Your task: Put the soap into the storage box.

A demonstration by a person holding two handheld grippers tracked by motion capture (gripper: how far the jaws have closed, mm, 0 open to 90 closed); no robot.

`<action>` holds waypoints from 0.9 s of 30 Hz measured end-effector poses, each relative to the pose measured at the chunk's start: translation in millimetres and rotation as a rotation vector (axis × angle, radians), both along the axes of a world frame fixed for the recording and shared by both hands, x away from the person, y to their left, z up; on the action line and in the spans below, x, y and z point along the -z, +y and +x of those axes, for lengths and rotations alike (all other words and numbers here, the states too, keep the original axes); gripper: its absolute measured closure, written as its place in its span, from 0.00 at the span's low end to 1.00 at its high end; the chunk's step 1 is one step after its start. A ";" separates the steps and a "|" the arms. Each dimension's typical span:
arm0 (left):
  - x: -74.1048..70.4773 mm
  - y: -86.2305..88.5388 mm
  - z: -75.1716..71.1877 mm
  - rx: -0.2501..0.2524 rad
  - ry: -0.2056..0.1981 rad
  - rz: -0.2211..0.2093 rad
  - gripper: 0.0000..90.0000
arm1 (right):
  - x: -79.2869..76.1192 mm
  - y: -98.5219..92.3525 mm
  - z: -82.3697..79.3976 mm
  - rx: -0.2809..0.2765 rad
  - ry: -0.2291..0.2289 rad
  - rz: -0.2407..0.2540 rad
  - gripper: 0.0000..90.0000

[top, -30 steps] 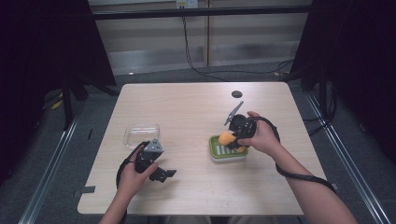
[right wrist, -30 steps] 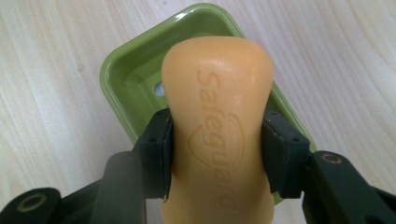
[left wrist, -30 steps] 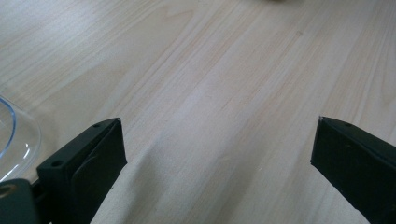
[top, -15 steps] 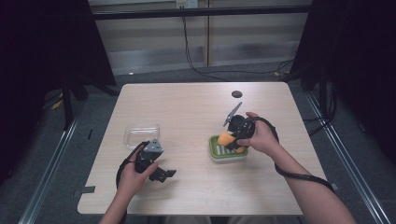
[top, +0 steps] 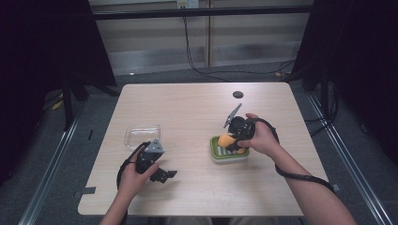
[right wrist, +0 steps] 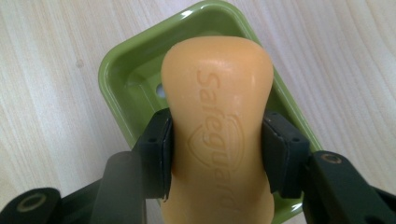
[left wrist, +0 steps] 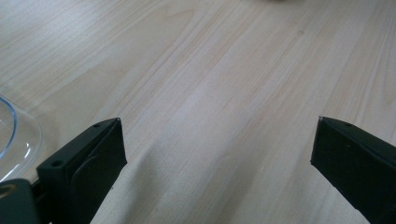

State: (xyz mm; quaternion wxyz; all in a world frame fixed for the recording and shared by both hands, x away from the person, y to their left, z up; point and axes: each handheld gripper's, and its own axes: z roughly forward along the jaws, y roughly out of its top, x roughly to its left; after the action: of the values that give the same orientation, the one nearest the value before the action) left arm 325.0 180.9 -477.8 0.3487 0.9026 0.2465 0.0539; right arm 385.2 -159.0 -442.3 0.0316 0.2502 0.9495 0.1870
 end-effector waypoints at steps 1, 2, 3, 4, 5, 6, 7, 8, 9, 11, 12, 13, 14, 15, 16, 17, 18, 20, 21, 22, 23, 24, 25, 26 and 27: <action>0.0 0.2 0.3 0.006 0.001 0.004 0.03 | 0.5 0.3 -0.1 0.006 0.006 0.001 0.55; 0.1 0.2 0.3 0.007 0.002 0.004 0.03 | 0.9 0.0 -0.1 0.002 0.005 -0.006 0.55; 0.2 0.3 0.5 0.006 -0.001 0.008 0.03 | 1.2 -0.2 0.4 -0.006 0.001 -0.011 0.55; 0.2 0.4 0.7 0.007 -0.001 0.010 0.03 | 1.8 -0.2 0.7 -0.003 -0.003 -0.004 0.55; 0.5 -0.1 0.3 0.001 0.002 0.002 0.03 | 1.8 0.0 0.5 0.003 0.002 -0.002 0.55; -0.1 0.1 0.5 0.005 -0.001 0.008 0.03 | 1.8 -0.2 0.9 0.003 -0.001 -0.004 0.55; -0.1 0.1 0.5 0.005 -0.001 0.008 0.03 | 1.8 -0.2 0.9 0.003 -0.001 -0.004 0.55; 0.1 -0.2 0.8 0.006 -0.003 0.002 0.03 | 1.7 0.0 1.5 0.000 -0.004 -0.005 0.55; 0.0 -0.2 0.8 0.006 -0.003 0.003 0.03 | 1.9 0.3 1.3 0.006 -0.004 -0.002 0.55; -0.1 0.0 0.6 0.007 0.000 0.007 0.03 | 2.0 0.3 1.4 0.005 -0.003 -0.002 0.55; 0.0 0.1 0.8 0.009 0.000 0.008 0.03 | 2.0 0.4 1.4 0.002 -0.004 -0.008 0.55; 0.4 0.0 0.5 0.004 0.000 0.005 0.03 | 2.2 0.7 1.2 0.004 -0.003 -0.007 0.55; 0.5 0.4 0.9 0.011 0.000 0.006 0.03 | 2.4 0.6 1.5 -0.002 -0.006 -0.012 0.55; 0.6 0.5 1.2 0.012 -0.004 0.005 0.03 | 2.7 0.6 1.8 -0.007 -0.004 -0.012 0.55; 0.6 0.5 1.2 0.012 -0.005 0.004 0.03 | 2.8 0.9 1.2 0.000 0.002 -0.010 0.55; 0.9 0.4 1.3 0.012 -0.007 0.000 0.03 | 2.9 1.1 1.0 0.001 -0.002 -0.008 0.55; 0.7 0.6 1.0 0.010 -0.004 0.000 0.03 | 2.8 1.2 1.1 -0.002 0.002 -0.008 0.55; 0.5 0.7 1.1 0.009 -0.005 0.001 0.03 | 2.9 1.4 1.1 -0.004 -0.005 -0.010 0.55; 0.4 0.7 1.1 0.009 -0.006 0.002 0.03 | 2.7 1.6 1.1 -0.005 -0.003 -0.013 0.55; 0.3 0.7 1.0 0.007 -0.008 0.003 0.03 | 2.8 1.9 0.5 0.000 0.000 -0.012 0.55; 0.4 0.5 0.8 0.003 -0.007 -0.001 0.03 | 3.0 2.0 0.8 -0.005 -0.004 -0.013 0.55; 0.2 0.6 0.6 0.001 -0.005 0.001 0.03 | 3.3 2.3 0.8 -0.005 -0.003 -0.015 0.55; 0.2 0.5 0.5 0.001 -0.005 0.001 0.03 | 3.3 2.3 0.8 -0.005 -0.003 -0.015 0.55; -0.1 0.6 0.7 0.003 -0.006 0.005 0.03 | 3.4 2.5 0.6 -0.004 -0.002 -0.015 0.55; -0.2 0.5 0.7 0.004 -0.007 0.007 0.03 | 3.5 2.3 0.9 -0.011 -0.004 -0.015 0.55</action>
State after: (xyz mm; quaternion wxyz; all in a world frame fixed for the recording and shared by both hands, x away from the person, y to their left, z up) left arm 325.8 181.5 -477.6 0.3464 0.9041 0.2435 0.0571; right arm 386.2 -156.7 -445.8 0.0341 0.2441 0.9522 0.1803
